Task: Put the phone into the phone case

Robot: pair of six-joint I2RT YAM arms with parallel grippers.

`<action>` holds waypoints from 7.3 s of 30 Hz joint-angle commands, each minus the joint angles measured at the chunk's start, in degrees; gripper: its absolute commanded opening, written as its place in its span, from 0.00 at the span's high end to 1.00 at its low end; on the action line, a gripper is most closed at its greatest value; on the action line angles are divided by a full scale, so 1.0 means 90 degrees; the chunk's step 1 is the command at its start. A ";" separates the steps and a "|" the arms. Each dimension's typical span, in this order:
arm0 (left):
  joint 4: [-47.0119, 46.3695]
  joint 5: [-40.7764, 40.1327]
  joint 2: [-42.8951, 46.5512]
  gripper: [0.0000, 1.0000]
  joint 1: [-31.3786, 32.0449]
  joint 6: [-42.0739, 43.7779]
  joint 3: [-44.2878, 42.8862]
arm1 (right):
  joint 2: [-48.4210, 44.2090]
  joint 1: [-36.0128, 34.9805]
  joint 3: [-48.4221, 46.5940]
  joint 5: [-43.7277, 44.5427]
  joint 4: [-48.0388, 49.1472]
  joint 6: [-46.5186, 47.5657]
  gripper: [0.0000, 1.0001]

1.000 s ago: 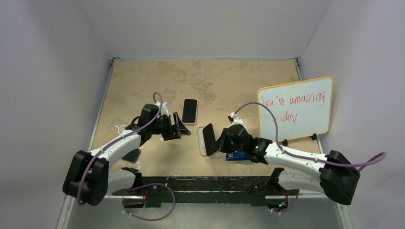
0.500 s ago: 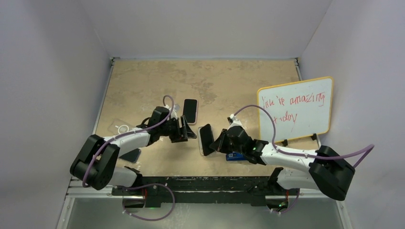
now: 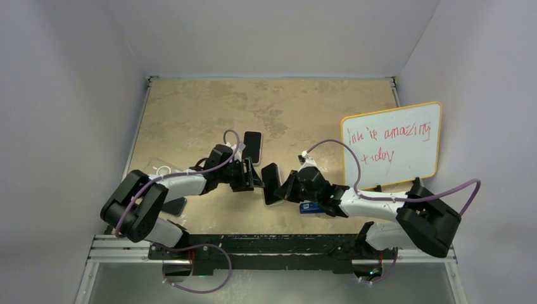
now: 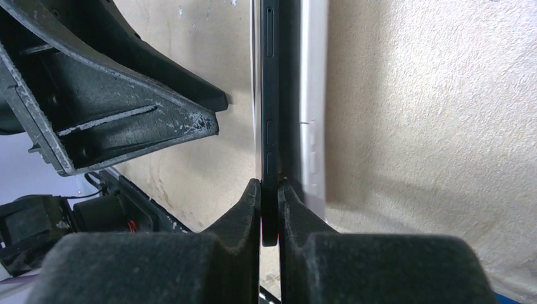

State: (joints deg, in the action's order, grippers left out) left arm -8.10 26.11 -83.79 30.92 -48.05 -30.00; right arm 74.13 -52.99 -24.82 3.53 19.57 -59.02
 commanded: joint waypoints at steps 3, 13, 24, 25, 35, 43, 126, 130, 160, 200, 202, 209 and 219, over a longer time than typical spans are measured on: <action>-0.0190 -0.0136 -0.0153 0.46 0.0161 -0.0072 -0.0258 | 0.0416 -0.0033 0.0134 0.0114 -0.0503 0.0130 0.87; -0.0004 -0.0361 -0.0200 0.49 0.0314 -0.0053 -0.0406 | 0.0039 -0.0040 -0.0449 0.0308 -0.1687 0.0390 0.62; 0.0188 -0.0499 -0.0167 0.49 0.0325 0.0031 -0.0586 | -0.0139 0.0111 -0.1178 0.0594 -0.2826 0.0820 0.62; 0.0180 -0.0491 -0.0196 0.49 0.0325 0.0014 -0.0608 | -0.0104 0.0179 -0.1241 0.0564 -0.2846 0.0905 0.63; 0.0200 -0.0420 -0.0277 0.49 0.0325 0.0002 -0.0740 | 0.0311 0.0662 -0.1569 -0.0059 -0.2577 0.1398 0.68; -0.0071 -0.0248 -0.0530 0.49 0.0331 -0.0084 -0.0564 | 0.0791 0.0703 -0.1638 -0.0374 -0.2268 0.1549 0.80; 0.0587 -0.0420 -0.0019 0.83 0.0205 -0.0019 -0.0045 | 0.1453 0.1250 -0.0621 -0.2564 0.1723 -0.0029 0.74; 0.0538 -0.0392 -0.0009 0.83 0.0200 -0.0034 -0.0019 | 0.1494 0.1187 -0.0710 -0.2519 0.1590 0.0059 0.99; 0.1622 0.1166 0.2510 0.23 -0.1137 0.0214 -0.0167 | -0.0285 0.0820 -0.1262 -0.1817 -0.0141 0.0627 1.00; -0.3936 0.2848 0.2845 1.00 -0.1306 -0.2929 0.0436 | -0.1143 0.0820 -0.0461 -0.3576 0.2556 0.0022 0.42; -0.4011 0.2809 0.2846 1.00 -0.1307 -0.2921 0.0444 | -0.1039 0.0822 -0.0362 -0.3778 0.2614 -0.0011 0.41; -0.4247 0.2709 0.2732 1.00 -0.1306 -0.2955 0.0471 | -0.1019 0.0828 -0.0133 -0.3924 0.2915 -0.0223 0.51; -0.3658 0.2615 0.2753 1.00 -0.1306 -0.2304 0.0349 | -0.1049 0.0820 -0.0019 -0.3966 0.3134 -0.0530 0.87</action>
State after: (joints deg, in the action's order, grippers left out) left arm -39.53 50.57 -60.05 19.05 -72.51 -25.36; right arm 65.49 -45.39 -25.87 -30.68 44.84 -61.98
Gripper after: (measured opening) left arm 0.135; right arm 0.275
